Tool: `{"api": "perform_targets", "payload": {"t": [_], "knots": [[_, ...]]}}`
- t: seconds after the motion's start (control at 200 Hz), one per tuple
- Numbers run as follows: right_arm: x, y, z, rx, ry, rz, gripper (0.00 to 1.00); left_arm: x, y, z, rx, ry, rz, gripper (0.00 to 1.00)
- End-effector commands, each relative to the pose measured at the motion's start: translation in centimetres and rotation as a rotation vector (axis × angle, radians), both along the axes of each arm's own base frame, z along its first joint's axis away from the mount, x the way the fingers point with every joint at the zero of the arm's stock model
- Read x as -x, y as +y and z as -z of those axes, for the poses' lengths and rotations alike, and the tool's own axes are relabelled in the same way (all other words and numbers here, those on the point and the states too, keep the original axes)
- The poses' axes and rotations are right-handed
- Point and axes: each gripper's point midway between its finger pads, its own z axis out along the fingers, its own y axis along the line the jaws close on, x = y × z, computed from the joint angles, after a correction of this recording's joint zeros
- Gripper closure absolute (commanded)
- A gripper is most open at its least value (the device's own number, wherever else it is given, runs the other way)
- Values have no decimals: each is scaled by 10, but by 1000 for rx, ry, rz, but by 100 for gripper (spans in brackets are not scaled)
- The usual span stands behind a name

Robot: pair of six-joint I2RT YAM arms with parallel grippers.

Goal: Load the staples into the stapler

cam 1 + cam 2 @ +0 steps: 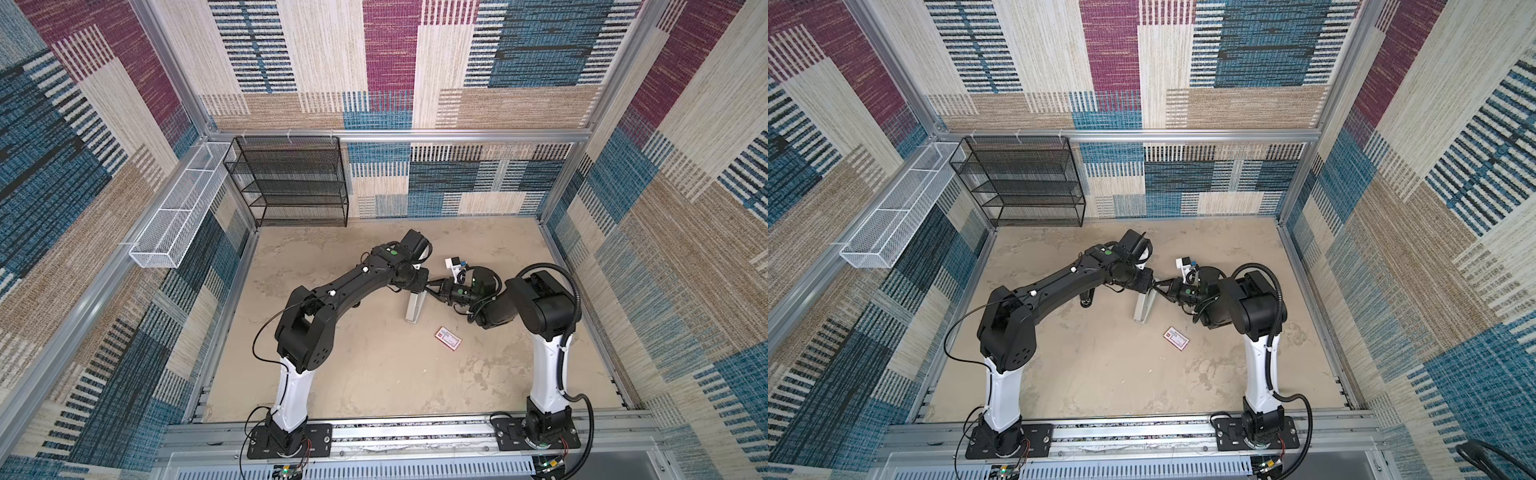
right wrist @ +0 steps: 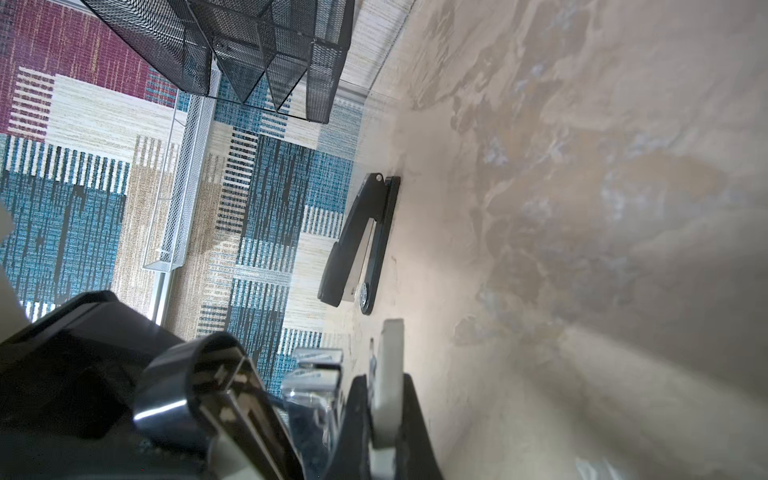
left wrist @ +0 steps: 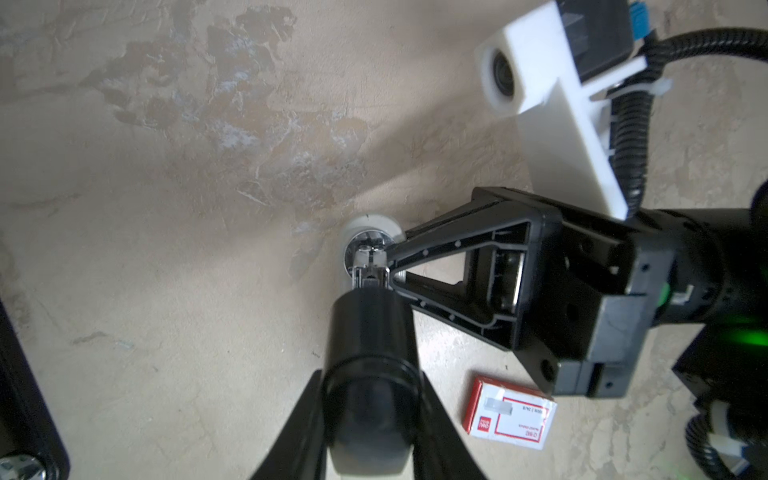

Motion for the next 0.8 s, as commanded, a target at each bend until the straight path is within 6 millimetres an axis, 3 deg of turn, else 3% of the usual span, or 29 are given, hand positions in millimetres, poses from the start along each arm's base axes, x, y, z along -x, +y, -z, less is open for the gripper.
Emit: {"api": "perform_targets", "payload": {"t": [0.0, 0.315, 0.791], "knots": [[-16, -11, 11, 22, 34, 92, 100, 6, 0, -35, 83, -65, -6, 100], [-35, -26, 6, 25, 29, 162, 100, 38, 24, -35, 96, -66, -22, 100], [-44, -34, 10, 16, 42, 191, 100, 87, 66, -6, 52, -45, -48, 100]]}}
